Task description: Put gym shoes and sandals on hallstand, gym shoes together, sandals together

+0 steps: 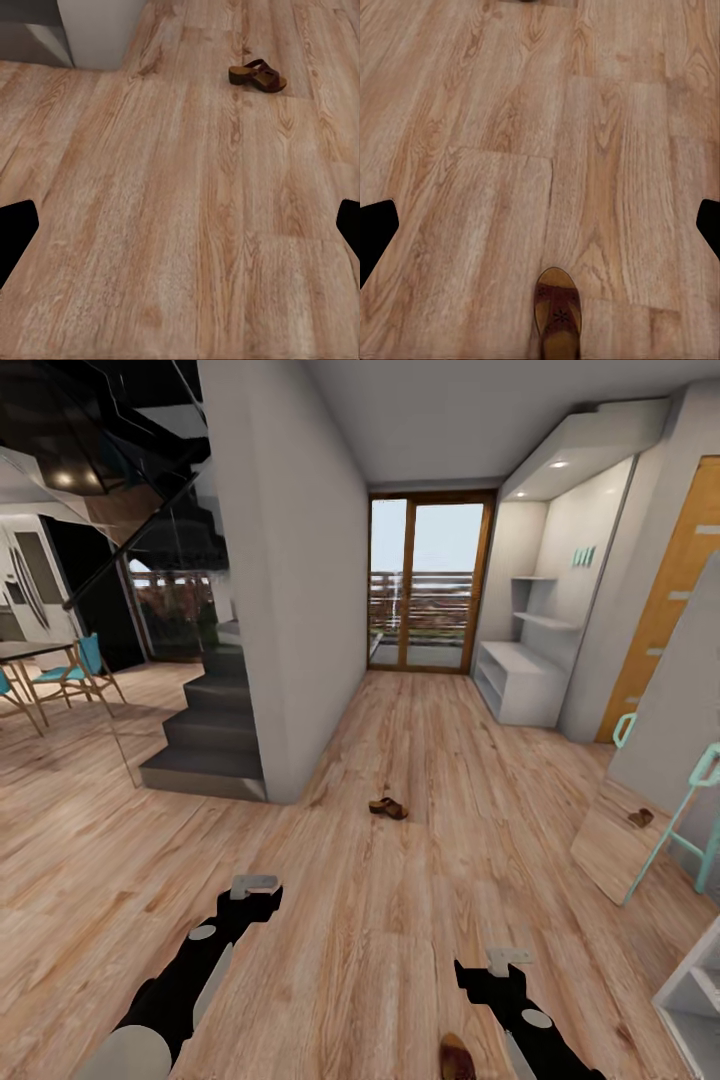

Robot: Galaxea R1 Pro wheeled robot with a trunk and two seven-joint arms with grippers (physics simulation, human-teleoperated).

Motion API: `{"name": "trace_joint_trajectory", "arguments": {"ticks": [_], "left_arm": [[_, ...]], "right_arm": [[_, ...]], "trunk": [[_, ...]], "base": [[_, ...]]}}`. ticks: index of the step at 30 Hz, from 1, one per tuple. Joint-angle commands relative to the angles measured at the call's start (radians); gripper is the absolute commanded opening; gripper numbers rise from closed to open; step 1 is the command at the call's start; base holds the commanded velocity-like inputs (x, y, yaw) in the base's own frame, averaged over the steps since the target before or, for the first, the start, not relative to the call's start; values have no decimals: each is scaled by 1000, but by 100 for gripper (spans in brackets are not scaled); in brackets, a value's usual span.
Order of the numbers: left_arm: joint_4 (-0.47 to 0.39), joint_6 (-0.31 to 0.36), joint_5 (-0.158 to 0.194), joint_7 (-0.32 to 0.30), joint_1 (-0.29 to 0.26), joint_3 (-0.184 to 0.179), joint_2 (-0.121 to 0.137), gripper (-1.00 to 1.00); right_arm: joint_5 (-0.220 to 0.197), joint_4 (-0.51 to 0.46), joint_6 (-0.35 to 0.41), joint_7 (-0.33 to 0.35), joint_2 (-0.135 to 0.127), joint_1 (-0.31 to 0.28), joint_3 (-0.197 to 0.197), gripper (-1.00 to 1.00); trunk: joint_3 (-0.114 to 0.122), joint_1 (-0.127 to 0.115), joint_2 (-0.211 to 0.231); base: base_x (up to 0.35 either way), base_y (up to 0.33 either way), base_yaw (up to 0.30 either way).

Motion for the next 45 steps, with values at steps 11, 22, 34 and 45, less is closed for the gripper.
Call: {"name": "trace_joint_trajectory", "arguments": {"ticks": [11,22,34,45], "left_arm": [[-2,7,2,-3,0,0,0,100],[-2,8,2,-3,0,0,0,100],[-2,8,2,-4,0,0,0,100],[-2,8,2,-4,0,0,0,100]], "right_arm": [[0,0,-2,1,0,0,-1,100],[0,2,-2,1,0,0,-1,100],[-2,2,-2,1,0,0,-3,100],[-2,2,-2,1,0,0,-3,100]], "trunk": [[-19,0,-1],[-59,26,-50],[-116,72,-134],[-168,115,-211]], "base": [[-53,0,0],[-3,0,0],[0,0,0],[0,0,-81]]}}
